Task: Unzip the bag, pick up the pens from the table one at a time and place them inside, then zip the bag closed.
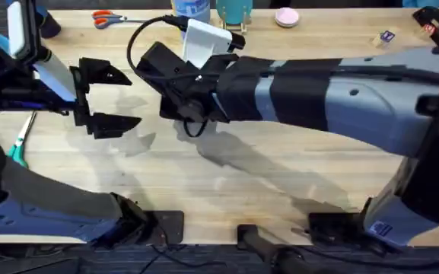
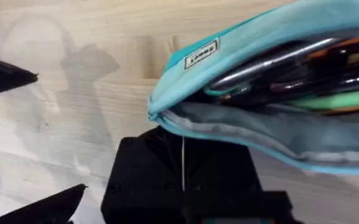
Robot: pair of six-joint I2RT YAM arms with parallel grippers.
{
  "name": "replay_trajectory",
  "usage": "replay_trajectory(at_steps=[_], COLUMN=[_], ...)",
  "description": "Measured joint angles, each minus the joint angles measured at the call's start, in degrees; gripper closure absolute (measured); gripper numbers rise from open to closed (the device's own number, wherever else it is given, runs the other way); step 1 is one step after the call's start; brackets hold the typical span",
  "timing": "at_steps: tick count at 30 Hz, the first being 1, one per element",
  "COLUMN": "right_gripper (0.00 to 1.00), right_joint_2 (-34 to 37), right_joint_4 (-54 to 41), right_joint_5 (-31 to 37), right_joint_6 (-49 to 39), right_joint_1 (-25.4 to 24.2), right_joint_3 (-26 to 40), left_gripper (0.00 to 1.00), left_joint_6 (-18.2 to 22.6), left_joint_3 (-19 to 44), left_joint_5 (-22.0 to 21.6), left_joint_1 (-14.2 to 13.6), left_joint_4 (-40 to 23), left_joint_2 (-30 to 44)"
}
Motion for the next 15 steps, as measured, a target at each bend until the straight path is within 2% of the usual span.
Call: replay_trajectory(at_steps=[9, 15], right_gripper=[0.971, 0.971], right_joint_2=[-0.28, -3.02], right_joint_4=[-0.17, -0.65], right_joint_5=[0.04, 0.41], right_joint_6=[-0.35, -1.82], right_joint_1=[0.0, -0.13], right_joint_3=[0.0, 0.0], left_gripper=[0.007, 0.007], left_joint_6=[0.0, 0.0], left_joint_3=[0.0, 0.0], left_joint_5=[0.0, 0.01], left_joint_1=[0.0, 0.01], left_joint_4=[0.0, 0.02], left_joint_2=[-0.02, 0.0])
